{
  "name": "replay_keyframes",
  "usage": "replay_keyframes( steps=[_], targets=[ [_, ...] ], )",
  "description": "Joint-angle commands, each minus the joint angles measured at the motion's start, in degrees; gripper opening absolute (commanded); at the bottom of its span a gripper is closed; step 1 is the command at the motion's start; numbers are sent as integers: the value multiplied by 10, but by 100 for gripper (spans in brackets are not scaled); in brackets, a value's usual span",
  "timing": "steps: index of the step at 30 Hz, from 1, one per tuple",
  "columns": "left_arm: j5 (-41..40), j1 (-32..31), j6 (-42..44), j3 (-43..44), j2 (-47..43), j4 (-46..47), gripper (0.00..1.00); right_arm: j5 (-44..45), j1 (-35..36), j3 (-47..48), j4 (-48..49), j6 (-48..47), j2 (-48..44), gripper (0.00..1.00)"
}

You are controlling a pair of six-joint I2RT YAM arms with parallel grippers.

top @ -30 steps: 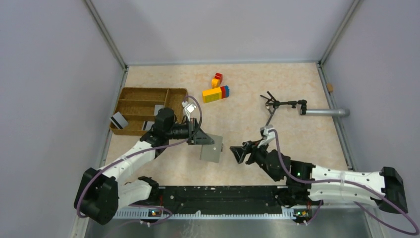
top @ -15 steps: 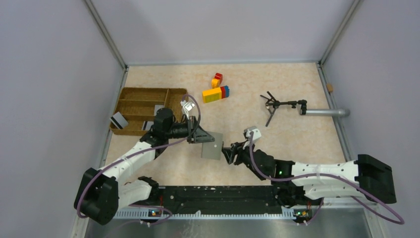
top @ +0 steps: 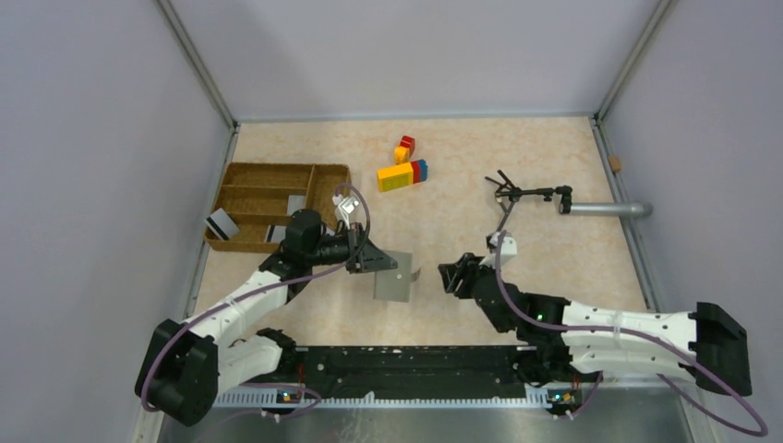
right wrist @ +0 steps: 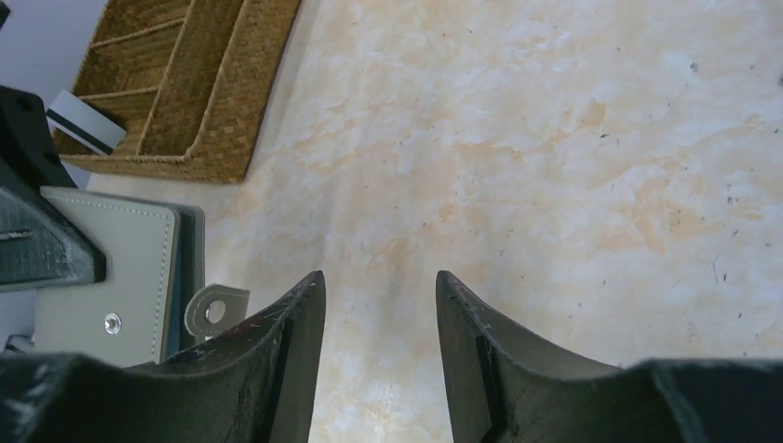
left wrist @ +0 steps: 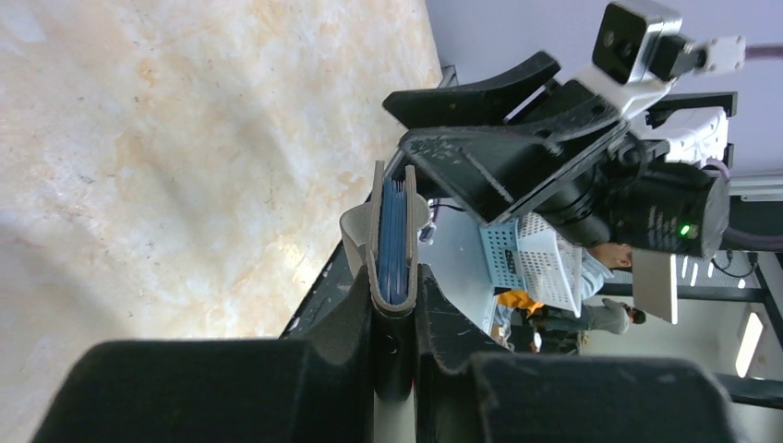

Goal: Put the credit cards into the card holder
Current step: Close the card holder at the center of the board.

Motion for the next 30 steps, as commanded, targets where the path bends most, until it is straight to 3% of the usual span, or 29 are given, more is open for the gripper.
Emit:
replay_keyframes(
  steps=[1, 5, 15, 23, 30],
  targets=[
    [-30, 2, 37, 1, -19, -13, 0, -179, -67, 31, -36, 3, -42, 46],
    [-54, 1, 88, 20, -21, -86, 0, -307, -100, 62, -37, 4, -26, 46],
    [-77, 0, 124, 34, -23, -127, 0, -438, -102, 177, -25, -10, 149, 32],
    [-79, 0, 131, 37, -20, -130, 0, -402, -101, 199, -96, -2, 174, 26],
    [-78, 0, 131, 37, -17, -129, 0, -372, -101, 206, -125, 2, 174, 30]
  ],
)
